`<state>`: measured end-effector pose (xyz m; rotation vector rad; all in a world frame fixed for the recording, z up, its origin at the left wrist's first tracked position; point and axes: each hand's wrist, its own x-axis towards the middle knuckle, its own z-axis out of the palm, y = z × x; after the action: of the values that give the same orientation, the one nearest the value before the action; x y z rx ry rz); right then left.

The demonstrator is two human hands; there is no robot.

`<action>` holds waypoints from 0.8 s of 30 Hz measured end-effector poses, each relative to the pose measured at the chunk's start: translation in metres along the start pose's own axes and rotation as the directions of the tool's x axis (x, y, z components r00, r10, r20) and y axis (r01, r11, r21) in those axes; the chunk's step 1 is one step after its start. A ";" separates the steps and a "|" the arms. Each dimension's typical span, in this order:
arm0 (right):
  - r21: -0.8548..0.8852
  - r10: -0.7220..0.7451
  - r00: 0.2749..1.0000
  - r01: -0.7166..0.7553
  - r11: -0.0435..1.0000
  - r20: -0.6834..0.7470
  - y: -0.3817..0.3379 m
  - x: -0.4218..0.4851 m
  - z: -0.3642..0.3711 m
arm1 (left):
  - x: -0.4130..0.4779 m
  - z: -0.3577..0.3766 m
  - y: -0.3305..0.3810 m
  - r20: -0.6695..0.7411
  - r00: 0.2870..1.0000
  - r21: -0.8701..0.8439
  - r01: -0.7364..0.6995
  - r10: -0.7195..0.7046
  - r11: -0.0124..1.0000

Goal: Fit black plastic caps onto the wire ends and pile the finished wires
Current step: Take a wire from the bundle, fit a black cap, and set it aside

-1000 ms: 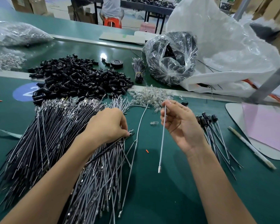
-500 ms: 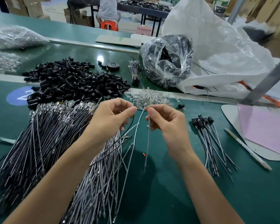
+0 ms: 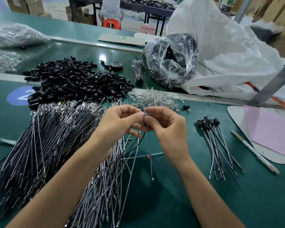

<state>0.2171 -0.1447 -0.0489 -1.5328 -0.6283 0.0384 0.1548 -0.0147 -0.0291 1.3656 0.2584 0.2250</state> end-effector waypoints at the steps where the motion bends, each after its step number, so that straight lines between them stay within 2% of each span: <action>1: -0.003 -0.003 1.000 0.003 1.000 0.004 0.000 0.000 0.000 | 0.000 -0.001 0.001 0.001 1.000 -0.011 0.003 -0.003 1.000; 7: -0.018 0.008 0.999 -0.007 1.000 0.050 0.000 0.000 0.000 | 0.000 -0.005 -0.001 -0.047 0.986 0.198 -0.145 0.157 0.969; 17: 0.004 0.012 0.999 -0.012 1.000 0.036 0.001 0.000 -0.003 | 0.000 -0.007 -0.002 -0.033 0.988 0.152 -0.143 0.150 0.978; 21: 0.045 0.083 0.991 -0.088 0.995 0.107 -0.001 0.000 -0.003 | 0.000 -0.007 0.001 -0.079 0.968 0.162 -0.225 0.240 0.961; 24: 0.144 0.116 0.981 -0.138 0.980 0.153 -0.003 -0.002 -0.003 | -0.001 -0.009 0.007 -0.107 0.947 0.182 -0.279 0.301 0.943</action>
<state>0.2152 -0.1482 -0.0463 -1.4264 -0.6254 0.2914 0.1505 -0.0053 -0.0241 1.5538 0.1884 0.5544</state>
